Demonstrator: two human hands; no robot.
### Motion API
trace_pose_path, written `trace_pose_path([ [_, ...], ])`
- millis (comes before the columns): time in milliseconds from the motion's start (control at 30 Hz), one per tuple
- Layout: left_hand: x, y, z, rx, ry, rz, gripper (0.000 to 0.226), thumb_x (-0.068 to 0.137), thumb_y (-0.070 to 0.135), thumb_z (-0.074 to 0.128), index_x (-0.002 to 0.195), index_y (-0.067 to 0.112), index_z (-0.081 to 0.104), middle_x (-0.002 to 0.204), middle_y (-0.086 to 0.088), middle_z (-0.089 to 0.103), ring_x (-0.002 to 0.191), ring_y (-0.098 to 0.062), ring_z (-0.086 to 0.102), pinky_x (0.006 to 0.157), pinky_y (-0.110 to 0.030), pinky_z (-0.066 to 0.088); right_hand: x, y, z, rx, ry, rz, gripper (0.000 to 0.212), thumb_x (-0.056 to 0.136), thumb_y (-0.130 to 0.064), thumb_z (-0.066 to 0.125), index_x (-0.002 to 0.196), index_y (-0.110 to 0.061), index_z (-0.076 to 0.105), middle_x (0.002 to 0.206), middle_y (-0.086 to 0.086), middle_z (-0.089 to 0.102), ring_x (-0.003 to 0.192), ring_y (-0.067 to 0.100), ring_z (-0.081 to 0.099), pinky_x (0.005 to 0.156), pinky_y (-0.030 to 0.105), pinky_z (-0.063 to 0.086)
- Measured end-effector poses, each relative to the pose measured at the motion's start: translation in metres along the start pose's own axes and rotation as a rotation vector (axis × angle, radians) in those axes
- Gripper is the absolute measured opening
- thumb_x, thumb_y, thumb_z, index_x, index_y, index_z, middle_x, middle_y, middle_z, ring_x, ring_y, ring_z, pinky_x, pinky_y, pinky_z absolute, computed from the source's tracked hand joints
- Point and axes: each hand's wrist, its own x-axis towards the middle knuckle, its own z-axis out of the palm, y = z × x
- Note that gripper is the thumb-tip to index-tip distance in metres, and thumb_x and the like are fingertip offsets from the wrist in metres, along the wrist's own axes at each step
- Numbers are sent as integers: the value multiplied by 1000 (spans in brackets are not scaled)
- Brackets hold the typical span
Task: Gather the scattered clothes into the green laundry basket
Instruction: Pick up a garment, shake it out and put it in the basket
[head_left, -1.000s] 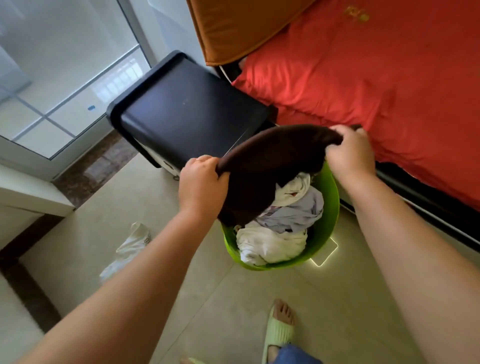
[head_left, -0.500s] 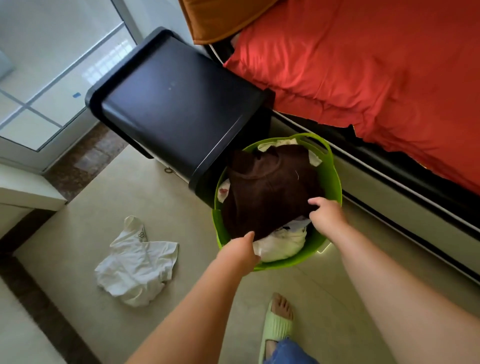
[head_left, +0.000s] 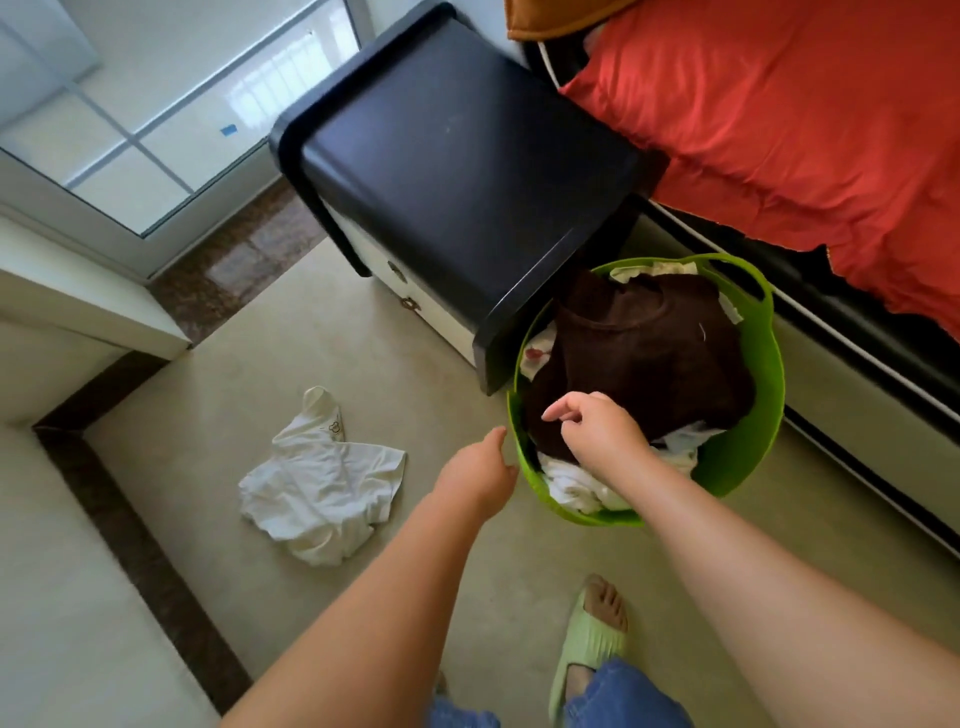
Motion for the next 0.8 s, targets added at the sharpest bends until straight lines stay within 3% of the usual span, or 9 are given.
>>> trace_pose_path([
  [133,-1,-69,-9,-51,-42,-43,63,98,31,48,153,21,21,144,-12,49,131,-27,47,104,-34,41,-4,-49,58,-67,-77,-40,35,91,-13,40,99,-34,66,109,-3,55,89,19,59,69,29,46],
  [333,-19,-219,-33,-154,-77,-126,60,97,30,47,152,18,25,147,-11,45,134,-26,43,106,-33,37,3,-116,182,-138,-192,6,35,89,-10,40,92,-35,65,109,0,62,92,21,59,68,26,41],
  [467,-22,-332,-48,-176,-74,-225,58,99,31,44,152,20,25,148,-8,44,134,-26,43,104,-33,38,15,-142,270,-139,-287,88,33,90,-10,42,102,-26,68,98,0,62,73,18,54,54,24,34],
  [600,-6,-426,-38,-189,-92,-360,57,97,28,45,150,19,28,148,-9,43,131,-29,46,104,-36,40,32,-143,347,-124,-358,187,30,88,-7,45,98,-25,67,74,-6,53,69,17,49,55,23,35],
  [800,34,-480,5,-393,-108,-440,49,96,24,48,144,16,39,137,-13,54,120,-31,53,93,-31,42,67,-135,417,-195,-422,211,27,90,-11,48,103,-23,68,110,1,65,92,21,58,73,23,37],
])
